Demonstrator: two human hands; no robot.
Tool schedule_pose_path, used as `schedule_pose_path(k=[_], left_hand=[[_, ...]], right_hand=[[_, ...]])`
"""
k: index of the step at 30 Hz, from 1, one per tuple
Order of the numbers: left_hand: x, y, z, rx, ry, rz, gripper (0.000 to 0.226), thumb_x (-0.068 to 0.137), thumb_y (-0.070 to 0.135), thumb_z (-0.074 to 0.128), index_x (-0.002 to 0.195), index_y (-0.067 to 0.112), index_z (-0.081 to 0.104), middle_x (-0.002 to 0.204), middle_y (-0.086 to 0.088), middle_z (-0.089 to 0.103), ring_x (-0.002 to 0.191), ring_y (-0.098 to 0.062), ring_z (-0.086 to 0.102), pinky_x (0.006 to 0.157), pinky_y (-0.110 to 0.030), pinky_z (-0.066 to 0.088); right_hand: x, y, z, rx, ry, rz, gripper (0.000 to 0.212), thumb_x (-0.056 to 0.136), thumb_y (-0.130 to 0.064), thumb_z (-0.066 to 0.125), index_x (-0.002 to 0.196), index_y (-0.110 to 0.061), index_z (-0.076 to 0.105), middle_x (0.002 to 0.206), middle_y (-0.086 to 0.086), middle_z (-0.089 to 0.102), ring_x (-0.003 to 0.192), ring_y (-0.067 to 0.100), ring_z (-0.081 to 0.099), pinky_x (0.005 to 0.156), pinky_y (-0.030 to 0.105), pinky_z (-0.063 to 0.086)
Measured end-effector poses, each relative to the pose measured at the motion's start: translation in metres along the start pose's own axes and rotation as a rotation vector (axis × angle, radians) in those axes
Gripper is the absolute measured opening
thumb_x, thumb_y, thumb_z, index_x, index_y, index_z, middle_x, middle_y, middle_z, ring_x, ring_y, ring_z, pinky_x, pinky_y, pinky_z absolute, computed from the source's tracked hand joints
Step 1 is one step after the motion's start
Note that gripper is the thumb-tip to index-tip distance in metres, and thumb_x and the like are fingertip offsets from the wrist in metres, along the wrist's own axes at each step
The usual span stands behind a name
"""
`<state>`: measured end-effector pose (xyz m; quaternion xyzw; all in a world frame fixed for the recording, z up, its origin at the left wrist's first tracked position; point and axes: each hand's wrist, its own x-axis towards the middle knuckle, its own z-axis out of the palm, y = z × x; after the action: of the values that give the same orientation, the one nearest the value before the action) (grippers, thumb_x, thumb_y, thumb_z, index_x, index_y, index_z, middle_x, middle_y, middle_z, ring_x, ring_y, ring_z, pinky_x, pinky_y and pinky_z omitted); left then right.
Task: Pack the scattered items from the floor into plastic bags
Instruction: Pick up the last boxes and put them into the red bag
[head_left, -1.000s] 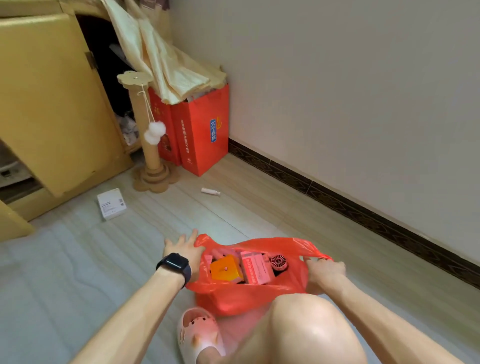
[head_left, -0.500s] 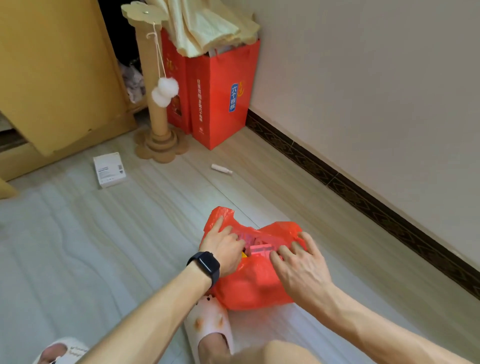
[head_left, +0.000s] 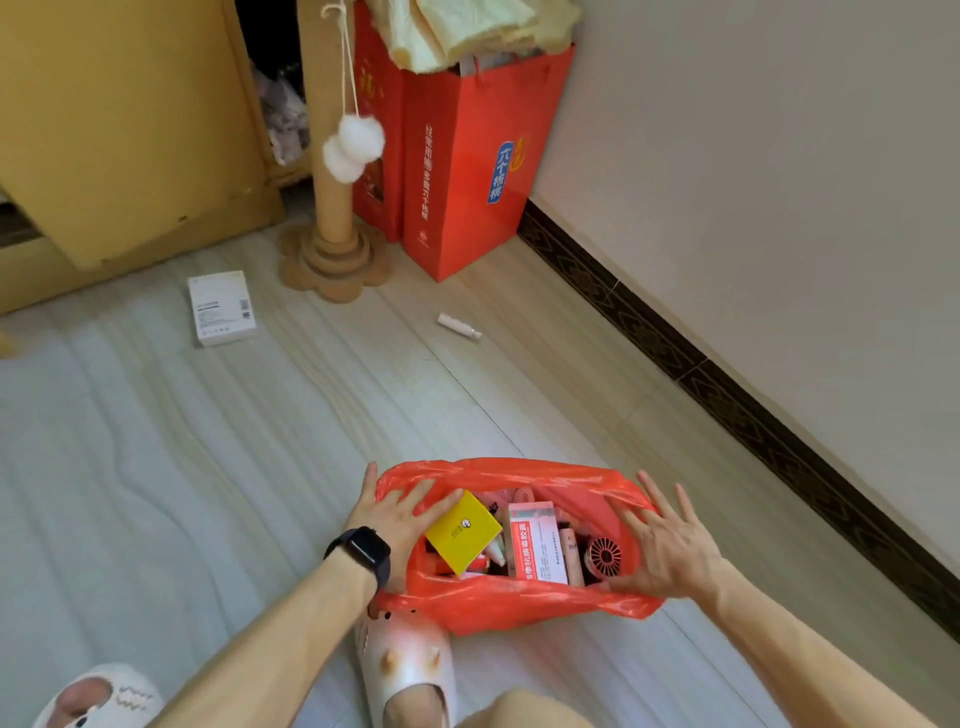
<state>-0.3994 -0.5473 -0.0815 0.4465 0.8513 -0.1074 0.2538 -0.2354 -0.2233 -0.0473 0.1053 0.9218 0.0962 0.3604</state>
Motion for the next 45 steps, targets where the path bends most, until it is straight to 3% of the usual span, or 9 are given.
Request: schedule_pose_path(k=[4, 9, 12, 17, 25, 29, 34, 39, 45], left_hand=[[-0.001, 0.008, -0.023, -0.082, -0.019, 0.054, 0.114, 0.072, 0.053, 0.072, 0.15, 0.046, -0.011, 0.162, 0.001, 0.013, 0.142, -0.026, 0.031, 0.115, -0.061, 0.003], [-0.017, 0.012, -0.068, -0.09, 0.174, 0.112, 0.073, 0.085, 0.044, 0.057, 0.15, 0.043, 0.023, 0.144, 0.009, 0.049, 0.136, -0.016, 0.039, 0.116, -0.043, 0.018], [-0.033, 0.008, -0.106, -0.078, 0.239, 0.08, 0.068, 0.089, 0.039, 0.055, 0.15, 0.041, 0.026, 0.145, 0.005, 0.047, 0.131, -0.021, 0.045, 0.106, -0.035, 0.033], [-0.07, -0.034, -0.162, 0.002, 0.277, -0.102, 0.066, 0.092, 0.04, 0.051, 0.151, 0.043, 0.021, 0.151, -0.001, 0.038, 0.129, -0.027, 0.047, 0.098, -0.038, 0.041], [-0.118, -0.128, -0.167, 0.077, 0.218, -0.398, 0.069, 0.093, 0.038, 0.05, 0.152, 0.041, 0.016, 0.161, -0.003, 0.017, 0.145, -0.025, 0.023, 0.117, -0.047, 0.019], [-0.112, -0.179, -0.136, 0.033, 0.18, -0.463, 0.07, 0.092, 0.035, 0.049, 0.152, 0.04, 0.015, 0.164, -0.002, 0.003, 0.15, -0.025, 0.005, 0.119, -0.052, 0.004], [-0.074, -0.236, -0.074, -0.029, 0.103, -0.537, 0.07, 0.094, 0.049, 0.044, 0.153, 0.041, 0.008, 0.164, -0.002, -0.008, 0.149, -0.031, 0.0, 0.117, -0.057, 0.001], [-0.015, -0.282, -0.005, -0.113, -0.002, -0.567, 0.077, 0.089, 0.066, 0.038, 0.151, 0.048, -0.004, 0.161, 0.002, -0.02, 0.148, -0.039, -0.007, 0.114, -0.062, -0.001], [0.067, -0.335, 0.027, -0.193, -0.007, -0.587, 0.084, 0.086, 0.074, 0.037, 0.149, 0.049, -0.013, 0.16, 0.001, -0.026, 0.147, -0.042, -0.009, 0.115, -0.061, 0.001]], right_hand=[[-0.016, -0.02, 0.017, 0.171, 0.025, -0.026, 0.12, 0.06, -0.09, 0.045, 0.157, -0.036, -0.002, 0.165, -0.003, 0.014, 0.148, 0.022, -0.025, 0.118, 0.057, -0.014], [-0.039, -0.021, 0.001, 0.256, 0.333, -0.139, 0.086, 0.077, -0.075, 0.043, 0.153, -0.044, 0.019, 0.157, -0.008, 0.036, 0.151, 0.018, -0.012, 0.118, 0.049, -0.014], [-0.051, -0.022, -0.016, 0.291, 0.461, -0.186, 0.07, 0.082, -0.063, 0.041, 0.148, -0.041, 0.036, 0.152, -0.012, 0.043, 0.152, 0.016, -0.002, 0.122, 0.05, 0.001], [-0.056, -0.037, -0.072, 0.399, 0.616, -0.266, 0.064, 0.087, -0.059, 0.04, 0.147, -0.037, 0.04, 0.151, -0.012, 0.043, 0.151, 0.009, 0.014, 0.122, 0.041, 0.017], [-0.014, -0.102, -0.176, 0.482, 0.784, -0.351, 0.062, 0.093, -0.055, 0.048, 0.151, -0.036, 0.034, 0.158, -0.016, 0.028, 0.149, 0.002, 0.014, 0.118, 0.021, 0.012], [0.045, -0.134, -0.212, 0.471, 0.727, -0.382, 0.067, 0.093, -0.062, 0.039, 0.154, -0.04, 0.021, 0.163, -0.017, 0.007, 0.15, 0.004, 0.006, 0.118, 0.02, 0.009], [0.138, -0.169, -0.214, 0.398, 0.511, -0.321, 0.07, 0.095, -0.059, 0.04, 0.155, -0.039, 0.011, 0.166, -0.006, 0.004, 0.152, 0.013, 0.009, 0.12, 0.032, 0.022], [0.234, -0.189, -0.187, 0.271, 0.217, -0.215, 0.078, 0.097, -0.053, 0.044, 0.157, -0.029, 0.002, 0.166, 0.006, 0.001, 0.152, 0.024, 0.006, 0.121, 0.038, 0.018], [0.324, -0.173, -0.171, 0.257, 0.169, -0.013, 0.086, 0.095, -0.051, 0.049, 0.156, -0.024, -0.006, 0.165, 0.011, -0.001, 0.151, 0.032, 0.007, 0.117, 0.046, 0.025]])
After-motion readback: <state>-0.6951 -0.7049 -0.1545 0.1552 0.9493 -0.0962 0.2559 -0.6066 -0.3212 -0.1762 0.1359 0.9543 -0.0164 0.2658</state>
